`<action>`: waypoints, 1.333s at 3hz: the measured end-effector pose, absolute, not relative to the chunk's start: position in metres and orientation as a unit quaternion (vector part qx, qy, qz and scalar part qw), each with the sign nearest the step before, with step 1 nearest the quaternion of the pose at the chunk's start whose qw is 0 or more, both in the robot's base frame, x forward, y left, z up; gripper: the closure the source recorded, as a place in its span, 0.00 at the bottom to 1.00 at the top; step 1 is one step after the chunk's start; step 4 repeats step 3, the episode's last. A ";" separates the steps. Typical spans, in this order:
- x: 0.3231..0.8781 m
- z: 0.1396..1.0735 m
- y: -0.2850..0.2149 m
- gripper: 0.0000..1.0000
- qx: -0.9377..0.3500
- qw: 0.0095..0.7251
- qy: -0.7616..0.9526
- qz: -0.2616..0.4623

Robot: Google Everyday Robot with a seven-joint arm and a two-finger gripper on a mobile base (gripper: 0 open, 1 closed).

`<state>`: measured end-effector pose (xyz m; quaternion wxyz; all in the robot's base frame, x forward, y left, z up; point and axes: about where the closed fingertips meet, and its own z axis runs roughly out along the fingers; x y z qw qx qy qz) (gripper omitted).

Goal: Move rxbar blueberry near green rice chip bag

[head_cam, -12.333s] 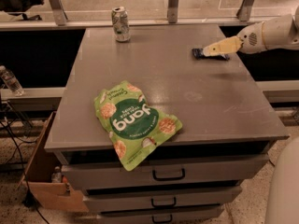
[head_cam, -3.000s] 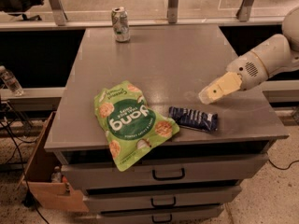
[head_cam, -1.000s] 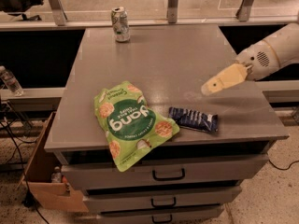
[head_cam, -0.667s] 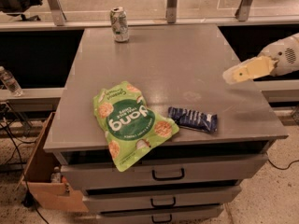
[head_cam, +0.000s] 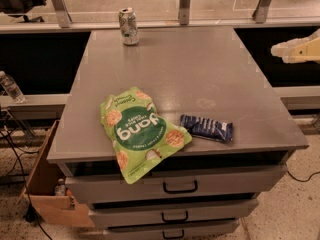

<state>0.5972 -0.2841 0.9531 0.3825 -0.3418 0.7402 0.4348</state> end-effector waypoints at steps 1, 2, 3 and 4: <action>0.596 0.955 -0.275 0.00 -0.366 0.407 0.720 0.426; 0.593 0.993 -0.259 0.00 -0.421 0.449 0.692 0.377; 0.593 0.993 -0.259 0.00 -0.421 0.449 0.692 0.377; 0.593 0.993 -0.259 0.00 -0.421 0.449 0.692 0.377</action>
Offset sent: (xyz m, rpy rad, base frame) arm -0.0190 0.0387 0.0915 -0.1414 -0.4305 0.0752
